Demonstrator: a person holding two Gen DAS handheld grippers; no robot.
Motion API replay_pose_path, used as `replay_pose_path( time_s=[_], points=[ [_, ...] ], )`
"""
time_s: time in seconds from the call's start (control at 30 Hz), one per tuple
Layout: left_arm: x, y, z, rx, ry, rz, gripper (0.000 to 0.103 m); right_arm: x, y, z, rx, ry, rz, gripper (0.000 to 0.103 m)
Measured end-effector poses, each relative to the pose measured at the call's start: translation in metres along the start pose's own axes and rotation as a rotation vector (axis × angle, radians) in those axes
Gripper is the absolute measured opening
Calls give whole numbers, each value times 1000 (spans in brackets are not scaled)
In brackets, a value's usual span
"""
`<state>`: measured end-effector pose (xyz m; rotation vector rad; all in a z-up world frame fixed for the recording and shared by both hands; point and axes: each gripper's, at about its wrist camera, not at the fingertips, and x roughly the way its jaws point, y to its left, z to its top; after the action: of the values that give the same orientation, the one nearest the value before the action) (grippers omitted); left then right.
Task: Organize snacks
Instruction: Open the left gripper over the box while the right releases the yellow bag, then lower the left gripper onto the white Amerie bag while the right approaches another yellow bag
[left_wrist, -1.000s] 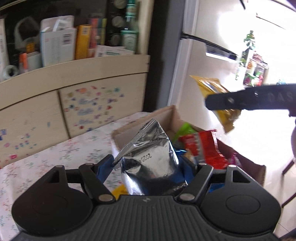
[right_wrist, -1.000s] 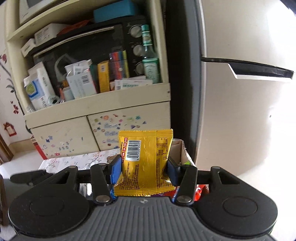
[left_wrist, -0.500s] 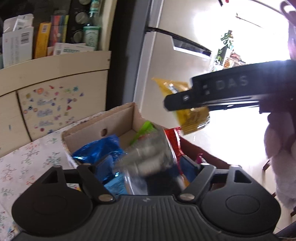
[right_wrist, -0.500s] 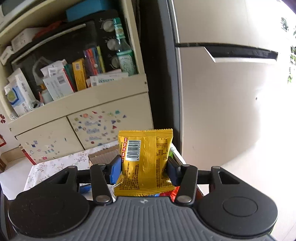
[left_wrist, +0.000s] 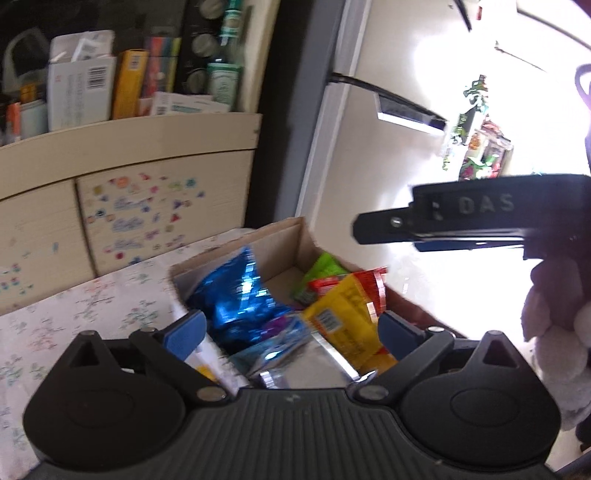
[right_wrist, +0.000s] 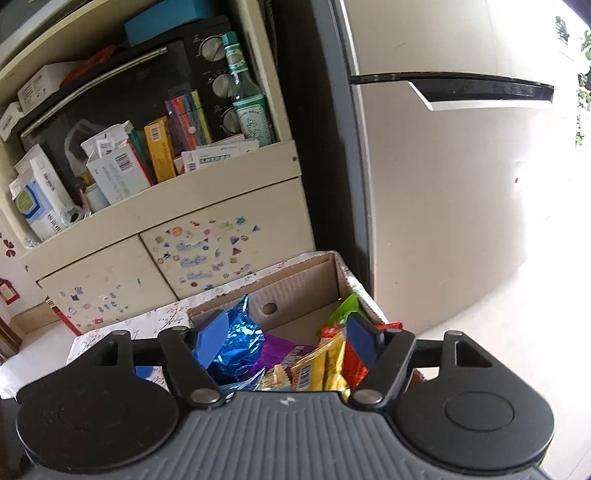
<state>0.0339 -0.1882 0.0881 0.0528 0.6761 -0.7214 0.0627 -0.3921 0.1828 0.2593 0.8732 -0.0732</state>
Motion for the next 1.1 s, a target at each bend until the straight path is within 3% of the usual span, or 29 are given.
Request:
replay_pose_path(
  time_s=[0.27,0.63,0.83,1.1],
  points=[
    [-27,44,1,-63,25,138,99,5,18,-5,-9,32,74,80],
    [-57,113,-15,-180,81,321,100,18,60,-25,-32,136,261,80],
    [-60,137,-29,-200,125,393,100,28,88,-41,-85,180,270,80],
    [-70,164,-39,-268,140,434,100,45,116,-63,-122,227,238,82]
  ],
)
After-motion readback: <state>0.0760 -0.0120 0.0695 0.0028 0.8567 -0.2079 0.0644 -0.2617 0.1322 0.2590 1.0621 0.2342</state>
